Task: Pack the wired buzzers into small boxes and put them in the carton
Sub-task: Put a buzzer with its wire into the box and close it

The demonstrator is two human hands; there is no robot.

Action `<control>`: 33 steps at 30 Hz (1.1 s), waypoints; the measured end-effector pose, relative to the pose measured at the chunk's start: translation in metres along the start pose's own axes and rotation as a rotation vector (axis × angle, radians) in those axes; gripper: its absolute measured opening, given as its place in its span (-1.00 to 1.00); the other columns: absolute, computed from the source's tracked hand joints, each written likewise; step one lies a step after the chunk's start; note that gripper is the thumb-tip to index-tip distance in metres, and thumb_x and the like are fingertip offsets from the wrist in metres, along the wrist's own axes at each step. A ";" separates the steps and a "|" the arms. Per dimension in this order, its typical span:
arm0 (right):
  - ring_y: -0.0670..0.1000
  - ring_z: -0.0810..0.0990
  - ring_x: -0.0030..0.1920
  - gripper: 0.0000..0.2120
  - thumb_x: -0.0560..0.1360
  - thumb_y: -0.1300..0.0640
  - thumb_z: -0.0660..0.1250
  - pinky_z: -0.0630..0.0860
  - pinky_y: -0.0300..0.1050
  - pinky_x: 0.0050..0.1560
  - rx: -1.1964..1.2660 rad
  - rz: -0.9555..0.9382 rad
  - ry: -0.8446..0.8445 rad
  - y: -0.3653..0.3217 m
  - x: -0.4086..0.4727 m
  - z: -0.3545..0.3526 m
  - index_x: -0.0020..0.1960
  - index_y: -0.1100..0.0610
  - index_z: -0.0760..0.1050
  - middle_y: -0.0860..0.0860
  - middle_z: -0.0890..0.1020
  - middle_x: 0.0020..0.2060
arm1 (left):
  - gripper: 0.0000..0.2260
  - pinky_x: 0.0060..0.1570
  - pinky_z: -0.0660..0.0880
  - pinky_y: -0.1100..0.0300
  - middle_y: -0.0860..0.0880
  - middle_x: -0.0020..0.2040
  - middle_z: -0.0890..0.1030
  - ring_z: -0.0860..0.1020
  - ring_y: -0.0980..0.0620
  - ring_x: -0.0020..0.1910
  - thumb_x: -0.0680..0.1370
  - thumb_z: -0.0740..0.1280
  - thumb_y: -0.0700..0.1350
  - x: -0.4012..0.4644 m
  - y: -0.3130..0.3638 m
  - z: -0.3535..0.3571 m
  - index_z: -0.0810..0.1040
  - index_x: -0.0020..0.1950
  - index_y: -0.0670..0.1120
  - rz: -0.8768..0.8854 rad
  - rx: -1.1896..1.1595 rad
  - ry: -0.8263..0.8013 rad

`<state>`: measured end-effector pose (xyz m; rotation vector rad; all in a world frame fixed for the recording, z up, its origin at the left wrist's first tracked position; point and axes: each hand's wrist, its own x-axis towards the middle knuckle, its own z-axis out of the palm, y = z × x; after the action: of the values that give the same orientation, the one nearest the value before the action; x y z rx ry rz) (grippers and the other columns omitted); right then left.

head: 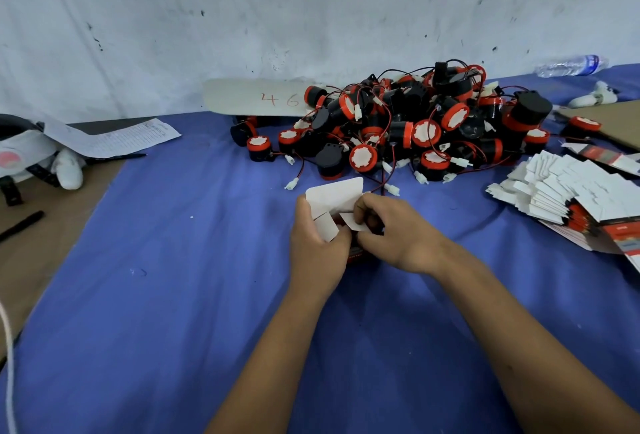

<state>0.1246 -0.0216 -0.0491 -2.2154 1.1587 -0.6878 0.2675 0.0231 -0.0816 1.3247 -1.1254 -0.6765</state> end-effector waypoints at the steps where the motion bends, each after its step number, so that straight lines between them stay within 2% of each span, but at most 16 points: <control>1: -0.05 0.41 -0.29 -0.88 0.48 0.28 0.37 0.43 -0.07 -0.25 0.025 0.000 -0.022 0.000 -0.001 -0.002 -0.04 0.14 0.46 0.01 0.53 -0.26 | -0.59 -0.09 0.59 0.31 0.20 0.07 0.65 0.62 0.26 0.04 0.46 0.45 -0.23 0.000 0.001 0.002 0.46 0.16 0.19 0.000 -0.012 0.023; 3: -0.05 0.42 -0.25 -0.88 0.51 0.26 0.37 0.47 0.00 -0.18 0.092 0.008 -0.069 0.002 -0.003 -0.006 -0.02 0.12 0.47 0.02 0.53 -0.22 | -0.64 -0.16 0.55 0.37 0.18 0.00 0.66 0.62 0.26 -0.02 0.41 0.44 -0.16 -0.001 0.003 0.004 0.46 0.09 0.19 -0.005 -0.028 0.066; 5: -0.07 0.41 -0.26 -0.95 0.55 0.20 0.34 0.42 -0.04 -0.21 0.206 0.023 -0.095 0.003 -0.005 -0.008 -0.05 0.10 0.47 -0.05 0.51 -0.26 | -0.66 -0.16 0.57 0.34 0.16 -0.01 0.66 0.63 0.23 -0.04 0.34 0.41 -0.07 -0.002 0.007 0.005 0.46 0.06 0.19 -0.013 -0.034 0.084; 7: -0.08 0.40 -0.30 -0.84 0.62 0.15 0.29 0.38 -0.07 -0.23 0.291 0.049 -0.047 0.003 -0.003 -0.005 -0.14 0.09 0.47 -0.12 0.49 -0.34 | -0.66 -0.16 0.57 0.35 0.20 -0.05 0.66 0.63 0.24 -0.05 0.31 0.41 -0.02 -0.002 0.008 0.006 0.46 0.04 0.21 -0.014 -0.037 0.100; 9: -0.05 0.40 -0.32 -0.75 0.66 0.10 0.29 0.39 -0.04 -0.23 0.265 0.075 0.032 0.003 0.001 0.001 -0.19 0.13 0.47 -0.07 0.49 -0.36 | -0.70 -0.21 0.53 0.41 0.34 -0.05 0.63 0.61 0.30 -0.07 0.33 0.40 0.01 -0.003 0.008 0.007 0.45 0.02 0.21 0.001 -0.022 0.108; 11: -0.05 0.42 -0.31 -0.75 0.63 0.07 0.35 0.41 -0.09 -0.24 0.225 0.096 0.070 0.002 0.004 0.007 -0.18 0.16 0.49 -0.03 0.52 -0.34 | -0.72 -0.21 0.52 0.40 0.38 -0.04 0.61 0.60 0.31 -0.06 0.37 0.37 0.01 -0.003 0.005 0.007 0.44 0.04 0.18 0.012 -0.014 0.085; 15: -0.08 0.45 -0.33 -0.74 0.59 0.05 0.42 0.42 -0.16 -0.27 0.307 0.159 0.106 0.005 0.005 0.010 -0.23 0.06 0.47 -0.06 0.54 -0.35 | -0.71 -0.11 0.60 0.21 0.26 -0.02 0.63 0.63 0.21 -0.03 0.43 0.31 -0.08 0.001 -0.003 0.004 0.40 0.13 0.05 0.017 -0.011 -0.010; 17: -0.08 0.46 -0.33 -0.75 0.57 0.07 0.44 0.43 -0.14 -0.25 0.337 0.169 0.119 0.005 0.004 0.010 -0.25 0.07 0.49 -0.02 0.55 -0.35 | -0.72 -0.13 0.59 0.25 0.24 -0.02 0.64 0.63 0.21 -0.04 0.44 0.29 -0.14 0.002 -0.006 0.002 0.38 0.13 0.03 0.029 -0.022 -0.059; 20: -0.06 0.47 -0.30 -0.77 0.54 0.11 0.47 0.46 -0.09 -0.21 0.294 0.169 0.119 0.004 0.004 0.010 -0.24 0.09 0.52 0.08 0.60 -0.31 | -0.66 -0.04 0.61 0.18 0.12 0.03 0.66 0.64 0.12 0.03 0.42 0.24 -0.23 0.001 -0.008 -0.001 0.39 0.19 -0.05 0.004 -0.109 -0.124; 23: -0.07 0.48 -0.29 -0.79 0.53 0.10 0.49 0.48 -0.09 -0.21 0.278 0.176 0.117 0.006 0.005 0.009 -0.23 0.08 0.53 0.10 0.62 -0.28 | -0.64 -0.01 0.59 0.14 0.02 0.06 0.65 0.63 0.07 0.05 0.43 0.23 -0.23 -0.002 -0.004 -0.005 0.39 0.22 -0.12 -0.011 -0.199 -0.173; 26: -0.06 0.49 -0.28 -0.82 0.52 0.09 0.50 0.49 -0.07 -0.21 0.271 0.186 0.117 0.009 0.006 0.011 -0.16 0.13 0.55 0.17 0.65 -0.22 | -0.65 0.02 0.64 0.07 -0.14 0.15 0.66 0.65 -0.02 0.08 0.50 0.19 -0.19 -0.004 0.003 -0.010 0.42 0.28 -0.18 -0.046 -0.339 -0.202; 28: -0.07 0.46 -0.30 -0.79 0.50 0.08 0.52 0.47 -0.11 -0.25 0.287 0.192 0.144 0.012 0.007 0.014 -0.11 0.15 0.52 0.15 0.60 -0.27 | -0.67 0.04 0.64 0.07 -0.21 0.18 0.66 0.64 -0.05 0.07 0.56 0.14 -0.19 -0.004 0.005 -0.012 0.50 0.29 -0.15 -0.080 -0.362 -0.175; 30: -0.12 0.40 -0.35 -0.71 0.47 0.07 0.55 0.42 -0.23 -0.31 0.317 0.203 0.177 0.015 0.007 0.018 -0.05 0.08 0.43 0.02 0.50 -0.32 | -0.66 -0.04 0.63 0.17 -0.09 0.12 0.70 0.65 0.00 0.03 0.61 0.13 -0.32 -0.003 0.004 -0.013 0.57 0.23 -0.03 -0.100 -0.320 -0.138; 33: -0.15 0.44 -0.33 -0.56 0.46 0.11 0.55 0.49 -0.23 -0.23 0.389 0.145 0.192 0.018 0.005 0.019 0.15 -0.10 0.36 -0.04 0.52 -0.18 | -0.51 -0.11 0.62 0.23 0.02 0.07 0.73 0.68 0.03 0.02 0.56 0.15 -0.47 -0.002 0.003 -0.012 0.59 0.20 0.06 -0.126 -0.253 -0.123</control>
<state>0.1291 -0.0306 -0.0739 -1.7548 1.1502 -0.9879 0.2773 0.0301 -0.0779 1.1552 -1.0214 -0.9716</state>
